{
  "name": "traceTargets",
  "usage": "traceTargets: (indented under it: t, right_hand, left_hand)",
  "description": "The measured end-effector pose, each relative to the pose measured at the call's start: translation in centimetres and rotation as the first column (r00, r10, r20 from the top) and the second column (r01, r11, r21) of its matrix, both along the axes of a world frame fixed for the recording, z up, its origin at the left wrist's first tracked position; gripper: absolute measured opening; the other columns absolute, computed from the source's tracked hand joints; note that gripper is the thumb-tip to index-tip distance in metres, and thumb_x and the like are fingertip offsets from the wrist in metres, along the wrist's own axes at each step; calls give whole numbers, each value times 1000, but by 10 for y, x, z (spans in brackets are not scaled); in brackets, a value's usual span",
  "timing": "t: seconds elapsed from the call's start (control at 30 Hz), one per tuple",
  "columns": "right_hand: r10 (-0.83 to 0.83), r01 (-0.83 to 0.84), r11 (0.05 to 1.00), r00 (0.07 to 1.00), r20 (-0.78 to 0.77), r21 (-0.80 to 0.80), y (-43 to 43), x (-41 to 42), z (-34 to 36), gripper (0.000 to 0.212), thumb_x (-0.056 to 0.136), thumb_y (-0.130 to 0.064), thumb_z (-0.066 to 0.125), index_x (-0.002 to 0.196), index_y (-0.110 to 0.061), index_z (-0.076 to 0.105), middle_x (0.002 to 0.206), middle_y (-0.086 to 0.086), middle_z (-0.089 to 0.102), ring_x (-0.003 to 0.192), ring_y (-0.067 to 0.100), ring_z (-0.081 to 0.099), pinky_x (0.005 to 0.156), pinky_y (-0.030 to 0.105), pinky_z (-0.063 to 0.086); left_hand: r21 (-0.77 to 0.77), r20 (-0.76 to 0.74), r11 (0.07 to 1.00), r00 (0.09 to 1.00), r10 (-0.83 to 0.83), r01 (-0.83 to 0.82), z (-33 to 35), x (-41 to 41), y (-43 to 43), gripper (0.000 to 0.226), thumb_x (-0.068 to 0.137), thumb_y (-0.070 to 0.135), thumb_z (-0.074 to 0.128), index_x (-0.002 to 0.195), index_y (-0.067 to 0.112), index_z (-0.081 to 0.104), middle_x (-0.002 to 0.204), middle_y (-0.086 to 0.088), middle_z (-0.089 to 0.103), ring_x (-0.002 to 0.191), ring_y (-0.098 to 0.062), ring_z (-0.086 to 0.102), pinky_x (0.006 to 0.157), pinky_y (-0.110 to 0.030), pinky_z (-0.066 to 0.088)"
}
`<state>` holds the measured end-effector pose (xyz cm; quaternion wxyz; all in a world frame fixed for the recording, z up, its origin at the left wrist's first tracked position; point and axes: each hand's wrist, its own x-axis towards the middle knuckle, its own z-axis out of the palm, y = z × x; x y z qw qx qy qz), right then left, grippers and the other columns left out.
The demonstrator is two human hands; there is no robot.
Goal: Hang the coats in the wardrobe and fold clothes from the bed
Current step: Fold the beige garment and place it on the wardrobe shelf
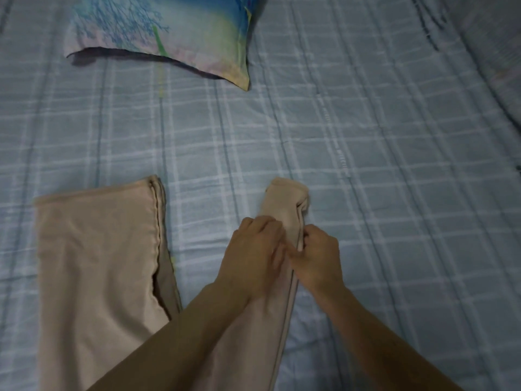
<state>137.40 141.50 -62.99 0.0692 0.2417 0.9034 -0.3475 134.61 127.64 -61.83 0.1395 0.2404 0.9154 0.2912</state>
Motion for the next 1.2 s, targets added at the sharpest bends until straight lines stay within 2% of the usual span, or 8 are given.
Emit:
traceTargets:
  t: [0.1, 0.23, 0.43, 0.63, 0.83, 0.93, 1.07, 1.2]
  right_hand:
    - [-38, 35, 999, 996, -85, -26, -2, 6, -2, 13, 77, -9, 62, 66, -8, 56, 61, 3, 58, 56, 18, 53, 56, 38, 45]
    - [-91, 57, 982, 977, -193, -179, -2, 9, -7, 27, 75, 1, 64, 62, -19, 55, 52, -9, 55, 49, 5, 50, 50, 17, 39]
    - [-50, -14, 966, 970, -237, -259, -6, 23, -15, 13, 74, -22, 72, 72, -16, 60, 64, -1, 62, 57, 15, 56, 57, 39, 50]
    - [14, -36, 985, 992, -128, -171, -33, 42, -8, 17, 80, -25, 73, 82, -22, 56, 78, -4, 59, 68, 8, 57, 63, 29, 51]
    - [26, -72, 985, 962, -273, -159, -67, 44, 19, 18, 80, -37, 64, 73, -29, 49, 69, -9, 53, 62, 7, 52, 54, 14, 40]
    - [41, -91, 986, 946, -320, -142, -93, 45, 29, 23, 77, -20, 72, 73, -29, 51, 69, -8, 50, 59, 9, 50, 52, 17, 38]
    - [102, -149, 982, 932, -349, -112, -146, 44, 46, 12, 76, -17, 67, 77, -22, 56, 69, -6, 49, 60, 13, 48, 55, 31, 44]
    - [126, -193, 971, 916, -381, -142, -216, 45, 69, 10, 75, -28, 64, 75, -25, 55, 62, -11, 45, 57, 9, 46, 54, 22, 37]
  left_hand:
    - [64, 208, 970, 954, 218, -236, 4, -16, 33, 21, 88, 33, 62, 98, 14, 60, 100, 0, 56, 90, -19, 53, 76, -30, 42]
    - [-7, 170, 928, 914, 369, -373, -1, -36, 65, 37, 80, 40, 71, 65, 18, 45, 69, 0, 51, 73, -23, 59, 59, -27, 36]
    - [-13, -5, 926, 926, 378, -378, -9, -38, 59, 17, 82, 22, 60, 72, 14, 48, 73, -7, 60, 70, -28, 58, 59, -36, 45]
    - [243, -33, 873, 895, 444, -424, 15, -32, 22, 17, 81, 11, 66, 68, 8, 55, 59, -3, 56, 56, -17, 53, 54, -24, 38]
    - [315, -20, 827, 868, 496, -465, 41, -34, -28, 17, 87, 19, 69, 74, 8, 64, 67, -2, 63, 65, -18, 59, 62, -31, 45]
    - [339, -26, 811, 857, 515, -477, 51, -34, -62, 14, 86, 20, 69, 76, 10, 66, 70, 1, 66, 68, -15, 61, 64, -28, 46]
    - [413, 105, 734, 828, 551, -540, 64, -36, -121, 16, 84, 25, 73, 70, 20, 68, 63, 8, 63, 57, -3, 55, 55, -20, 42]
    - [484, 275, 653, 810, 519, -583, 73, -38, -194, 23, 83, 23, 73, 62, 18, 65, 56, 3, 58, 55, -8, 52, 53, -27, 42]
